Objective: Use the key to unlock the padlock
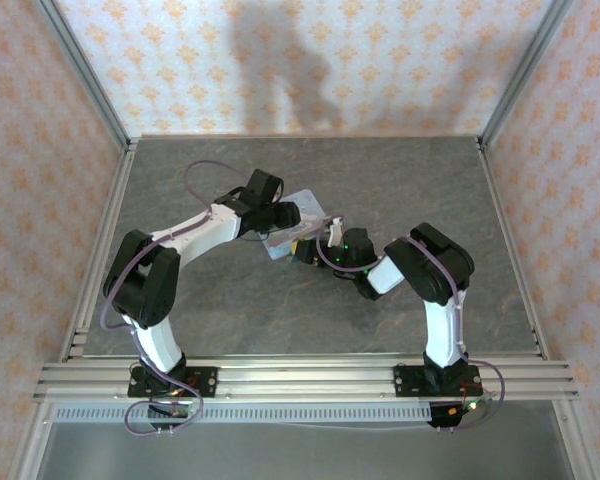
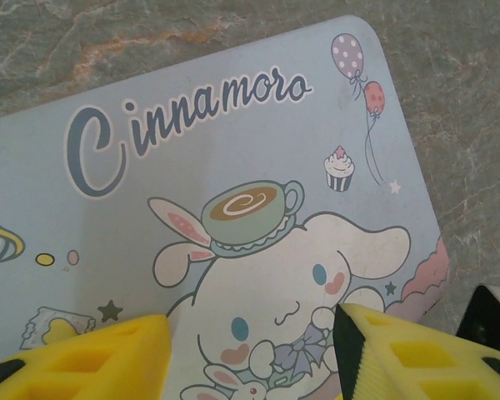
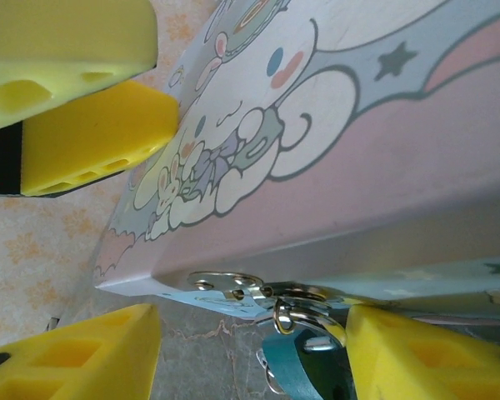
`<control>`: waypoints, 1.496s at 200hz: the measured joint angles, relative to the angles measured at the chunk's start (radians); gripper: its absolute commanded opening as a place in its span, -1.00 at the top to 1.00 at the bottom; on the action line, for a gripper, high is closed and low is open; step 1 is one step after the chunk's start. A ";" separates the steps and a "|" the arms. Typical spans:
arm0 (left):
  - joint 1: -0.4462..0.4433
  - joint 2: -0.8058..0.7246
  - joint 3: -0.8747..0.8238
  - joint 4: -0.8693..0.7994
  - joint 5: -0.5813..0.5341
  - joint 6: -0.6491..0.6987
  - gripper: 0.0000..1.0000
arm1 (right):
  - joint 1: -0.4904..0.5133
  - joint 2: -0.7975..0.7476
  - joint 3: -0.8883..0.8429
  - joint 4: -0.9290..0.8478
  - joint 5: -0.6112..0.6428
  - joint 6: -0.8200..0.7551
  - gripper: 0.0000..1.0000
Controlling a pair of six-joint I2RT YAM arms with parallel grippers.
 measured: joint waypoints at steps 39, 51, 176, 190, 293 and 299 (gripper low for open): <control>0.000 0.010 0.008 0.008 -0.010 0.000 -0.10 | 0.000 0.023 0.008 0.026 -0.004 0.000 -0.08; 0.000 0.011 0.008 0.010 -0.011 0.000 -0.10 | 0.001 0.027 0.008 0.034 -0.003 0.000 -0.03; 0.000 0.011 0.008 0.011 -0.013 0.000 -0.10 | 0.001 0.029 0.002 0.003 0.014 -0.002 0.68; 0.000 0.011 0.009 0.011 -0.013 0.000 -0.10 | 0.000 0.029 0.002 -0.003 0.017 -0.003 0.76; 0.002 0.012 0.001 0.028 -0.024 -0.001 -0.09 | -0.004 0.020 -0.027 0.026 0.028 0.039 1.00; 0.002 0.012 -0.004 0.034 -0.024 -0.001 -0.10 | -0.006 0.016 -0.032 0.029 0.034 0.042 1.00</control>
